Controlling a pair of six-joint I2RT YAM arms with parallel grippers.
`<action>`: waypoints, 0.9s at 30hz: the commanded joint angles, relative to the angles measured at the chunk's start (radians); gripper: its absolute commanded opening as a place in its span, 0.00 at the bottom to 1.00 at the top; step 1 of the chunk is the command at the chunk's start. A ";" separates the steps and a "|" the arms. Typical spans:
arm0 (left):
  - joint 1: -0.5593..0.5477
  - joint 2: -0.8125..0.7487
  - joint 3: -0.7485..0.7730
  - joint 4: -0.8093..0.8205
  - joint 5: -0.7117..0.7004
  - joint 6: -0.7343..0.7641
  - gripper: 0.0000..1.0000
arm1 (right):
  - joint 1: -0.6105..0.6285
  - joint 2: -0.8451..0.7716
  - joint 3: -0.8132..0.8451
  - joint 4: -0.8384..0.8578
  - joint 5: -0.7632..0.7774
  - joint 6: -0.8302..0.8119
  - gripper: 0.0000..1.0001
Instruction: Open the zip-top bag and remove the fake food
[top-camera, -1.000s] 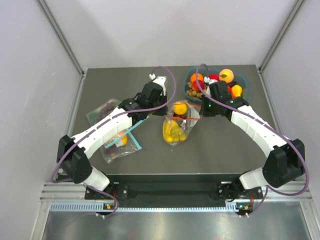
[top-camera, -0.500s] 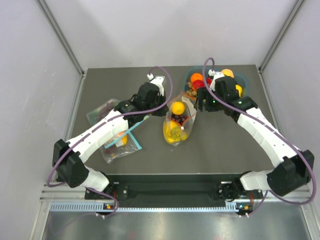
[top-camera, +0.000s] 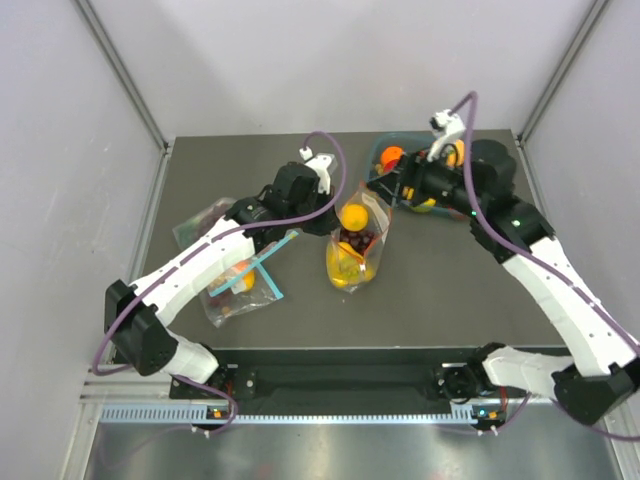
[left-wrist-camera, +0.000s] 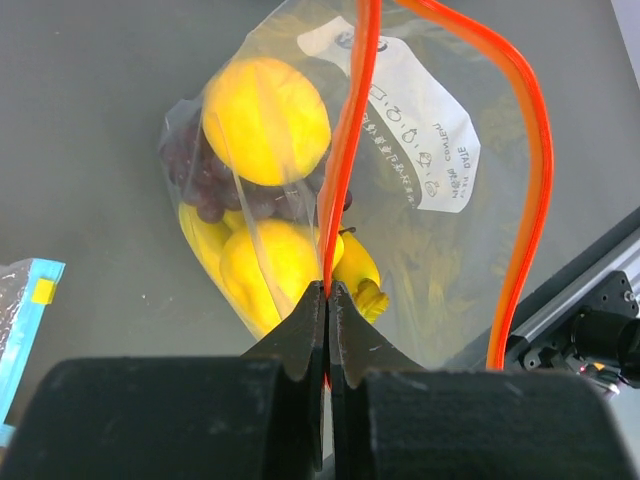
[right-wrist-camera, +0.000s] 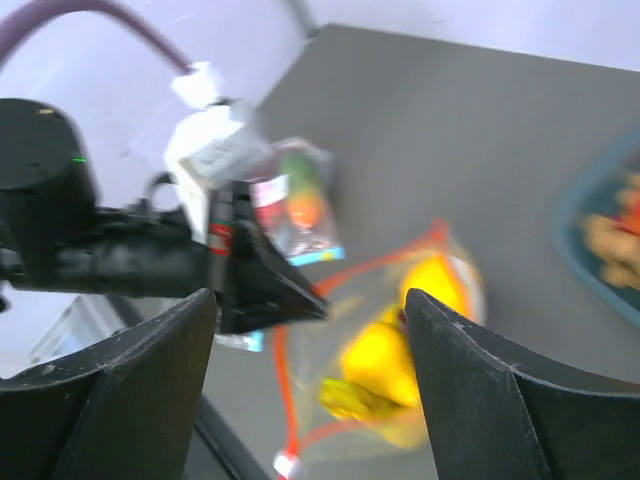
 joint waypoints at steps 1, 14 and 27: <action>0.004 -0.045 0.041 0.003 0.034 0.019 0.00 | 0.106 0.110 0.049 0.067 -0.084 0.028 0.76; 0.004 -0.057 0.009 0.035 0.021 -0.004 0.00 | 0.119 0.216 -0.150 0.072 0.017 0.122 0.67; 0.004 -0.037 -0.023 0.095 0.049 -0.033 0.00 | 0.131 0.362 -0.087 0.026 0.225 0.017 0.68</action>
